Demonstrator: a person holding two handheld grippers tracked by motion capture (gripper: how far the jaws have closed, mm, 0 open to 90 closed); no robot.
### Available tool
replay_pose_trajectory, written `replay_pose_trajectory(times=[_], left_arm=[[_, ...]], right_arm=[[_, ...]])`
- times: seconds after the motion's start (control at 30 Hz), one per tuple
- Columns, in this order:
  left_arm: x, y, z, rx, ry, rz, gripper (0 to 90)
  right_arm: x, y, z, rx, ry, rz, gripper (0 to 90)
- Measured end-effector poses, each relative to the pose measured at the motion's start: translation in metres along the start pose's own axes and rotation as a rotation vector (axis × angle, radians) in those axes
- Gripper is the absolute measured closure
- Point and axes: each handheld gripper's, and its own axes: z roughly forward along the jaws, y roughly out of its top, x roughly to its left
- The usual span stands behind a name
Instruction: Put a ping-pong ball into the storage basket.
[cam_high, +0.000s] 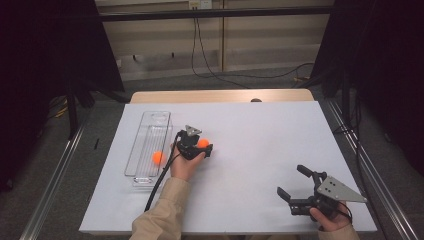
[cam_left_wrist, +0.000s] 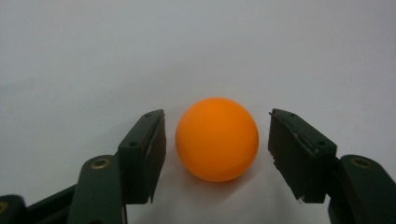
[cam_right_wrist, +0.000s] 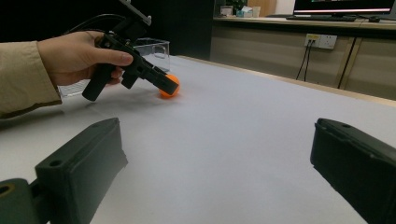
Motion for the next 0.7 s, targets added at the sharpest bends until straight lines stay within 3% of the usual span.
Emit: replay_pose_trajectory(times=[0.7], left_arm=[[0.0000,-0.0020,0.0041,0.017,0.003,0.009,45.7]], right_arm=[[0.0011,0.0003,0.0001,0.001,-0.001,-0.001,2.1]])
